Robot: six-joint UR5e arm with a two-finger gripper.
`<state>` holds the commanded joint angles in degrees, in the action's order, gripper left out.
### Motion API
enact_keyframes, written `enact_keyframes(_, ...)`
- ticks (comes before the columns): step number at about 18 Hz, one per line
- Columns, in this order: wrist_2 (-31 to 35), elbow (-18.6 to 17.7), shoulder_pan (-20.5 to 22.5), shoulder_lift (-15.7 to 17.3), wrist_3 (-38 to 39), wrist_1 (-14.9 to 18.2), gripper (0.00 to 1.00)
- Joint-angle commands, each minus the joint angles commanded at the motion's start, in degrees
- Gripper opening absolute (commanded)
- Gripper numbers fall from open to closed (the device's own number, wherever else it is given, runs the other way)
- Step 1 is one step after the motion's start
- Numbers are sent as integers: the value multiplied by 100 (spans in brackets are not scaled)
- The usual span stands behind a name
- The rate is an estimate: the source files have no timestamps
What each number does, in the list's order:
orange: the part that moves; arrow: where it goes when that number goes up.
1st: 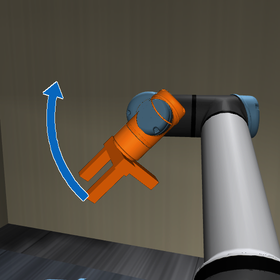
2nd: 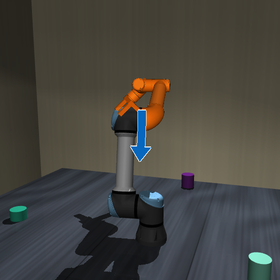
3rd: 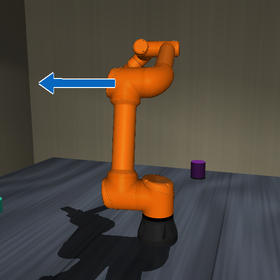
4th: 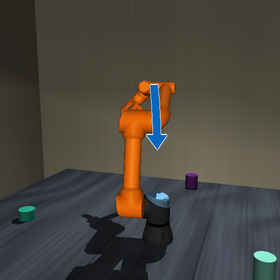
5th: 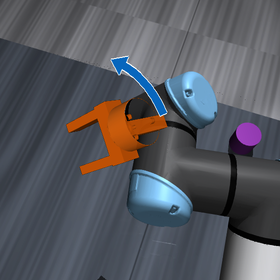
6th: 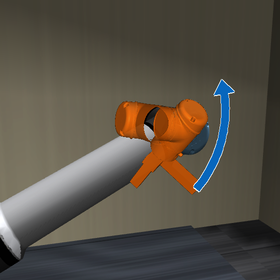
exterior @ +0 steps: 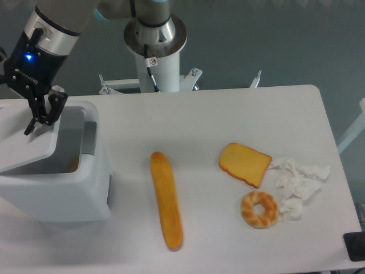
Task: Close the trash can
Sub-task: 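Push the bin lid down with the gripper toward the bin opening, then press the gripper on the closed lid to seat it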
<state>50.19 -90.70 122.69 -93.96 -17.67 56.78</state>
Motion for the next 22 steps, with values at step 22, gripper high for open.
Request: enact_keyframes(22, 9, -167, 273, 0, -545, 17, 100)
